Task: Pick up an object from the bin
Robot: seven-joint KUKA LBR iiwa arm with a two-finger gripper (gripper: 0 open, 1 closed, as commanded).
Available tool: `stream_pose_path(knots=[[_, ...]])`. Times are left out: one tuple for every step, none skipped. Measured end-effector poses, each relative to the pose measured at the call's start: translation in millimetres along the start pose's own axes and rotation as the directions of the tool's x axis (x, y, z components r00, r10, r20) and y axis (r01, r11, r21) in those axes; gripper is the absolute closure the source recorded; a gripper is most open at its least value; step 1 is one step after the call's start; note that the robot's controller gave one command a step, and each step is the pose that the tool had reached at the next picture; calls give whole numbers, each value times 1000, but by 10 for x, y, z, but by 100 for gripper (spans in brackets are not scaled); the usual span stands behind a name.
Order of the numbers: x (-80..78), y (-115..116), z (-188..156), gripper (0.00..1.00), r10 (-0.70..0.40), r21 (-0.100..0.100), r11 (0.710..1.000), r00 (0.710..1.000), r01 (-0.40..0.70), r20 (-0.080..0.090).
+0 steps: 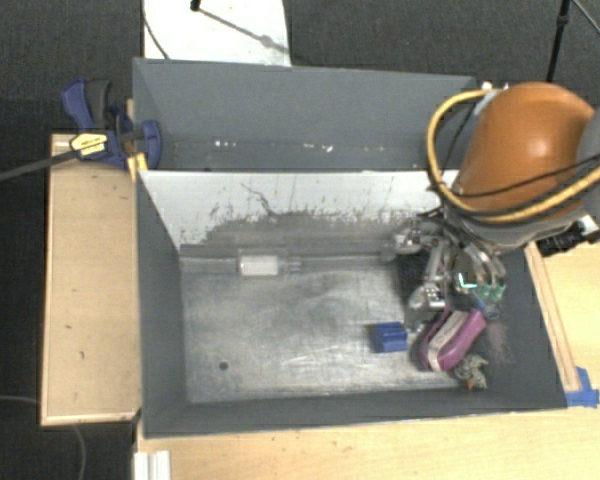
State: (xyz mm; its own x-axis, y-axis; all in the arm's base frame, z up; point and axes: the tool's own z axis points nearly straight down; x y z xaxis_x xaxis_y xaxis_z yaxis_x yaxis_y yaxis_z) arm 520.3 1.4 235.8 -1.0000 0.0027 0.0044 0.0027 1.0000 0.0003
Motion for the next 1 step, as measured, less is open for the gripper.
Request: stream_pose_path(knots=[[-176, 237, 1642, 0, -441, 4, 898, 898, 441, 11]])
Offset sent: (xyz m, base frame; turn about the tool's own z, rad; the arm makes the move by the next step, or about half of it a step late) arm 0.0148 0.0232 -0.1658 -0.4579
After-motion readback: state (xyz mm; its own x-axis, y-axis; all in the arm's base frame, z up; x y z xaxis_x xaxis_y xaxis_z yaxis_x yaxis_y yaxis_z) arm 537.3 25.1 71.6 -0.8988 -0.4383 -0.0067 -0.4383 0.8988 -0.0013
